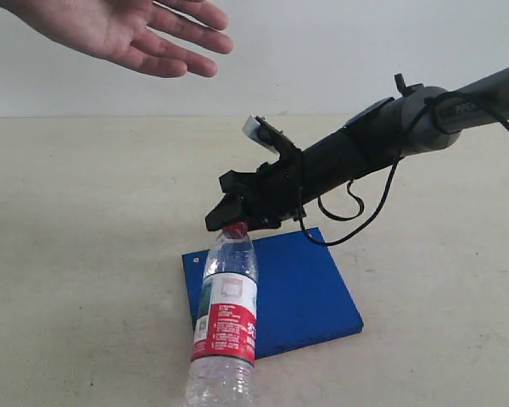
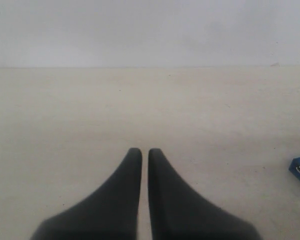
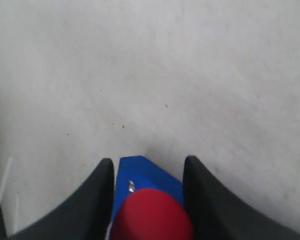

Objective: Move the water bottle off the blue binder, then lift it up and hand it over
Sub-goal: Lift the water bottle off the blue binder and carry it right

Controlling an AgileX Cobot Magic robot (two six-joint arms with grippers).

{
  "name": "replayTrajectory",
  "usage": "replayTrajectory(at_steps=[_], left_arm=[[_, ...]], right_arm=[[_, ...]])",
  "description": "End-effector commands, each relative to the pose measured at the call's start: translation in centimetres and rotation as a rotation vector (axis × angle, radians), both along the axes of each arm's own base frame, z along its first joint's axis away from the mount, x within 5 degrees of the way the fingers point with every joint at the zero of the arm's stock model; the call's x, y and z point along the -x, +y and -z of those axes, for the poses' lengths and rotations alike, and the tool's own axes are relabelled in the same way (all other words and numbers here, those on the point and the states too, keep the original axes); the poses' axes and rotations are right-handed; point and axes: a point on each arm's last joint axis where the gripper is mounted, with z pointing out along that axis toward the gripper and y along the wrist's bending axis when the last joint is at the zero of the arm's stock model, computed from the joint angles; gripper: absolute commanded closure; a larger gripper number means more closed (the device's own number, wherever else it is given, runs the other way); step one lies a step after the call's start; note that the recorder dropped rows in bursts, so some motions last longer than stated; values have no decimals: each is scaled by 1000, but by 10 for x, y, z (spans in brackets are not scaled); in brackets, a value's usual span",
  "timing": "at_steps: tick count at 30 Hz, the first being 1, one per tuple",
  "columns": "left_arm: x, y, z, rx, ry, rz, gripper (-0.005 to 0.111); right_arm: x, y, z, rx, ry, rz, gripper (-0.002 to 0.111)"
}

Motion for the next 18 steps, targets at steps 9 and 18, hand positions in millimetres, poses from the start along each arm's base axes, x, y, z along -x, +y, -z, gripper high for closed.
replayTrajectory(at_steps=[9,18], left_arm=[[0,0,-2,-4,-18,4,102],[0,0,-2,-4,-18,4,102]], right_arm=[[-3,-40,-173,247,-790,194,108],[3,-61,-213,397,-985,279,108]])
